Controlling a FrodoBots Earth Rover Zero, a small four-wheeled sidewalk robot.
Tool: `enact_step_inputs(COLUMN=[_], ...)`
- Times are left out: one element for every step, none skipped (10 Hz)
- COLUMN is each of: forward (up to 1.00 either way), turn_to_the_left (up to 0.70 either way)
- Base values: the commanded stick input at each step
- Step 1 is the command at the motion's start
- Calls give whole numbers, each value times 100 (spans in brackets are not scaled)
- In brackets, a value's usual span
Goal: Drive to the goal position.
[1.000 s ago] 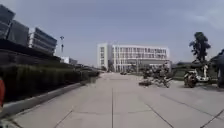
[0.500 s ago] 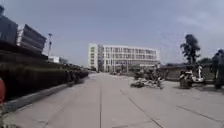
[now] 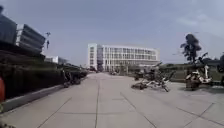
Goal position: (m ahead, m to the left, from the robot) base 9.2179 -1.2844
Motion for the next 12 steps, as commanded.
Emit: enact_step_inputs(forward=[70,70,70,70,70,70,70,70,70,70,70,70], turn_to_the_left=[0,0,0,0,0,0,0,0,0,0,0,0])
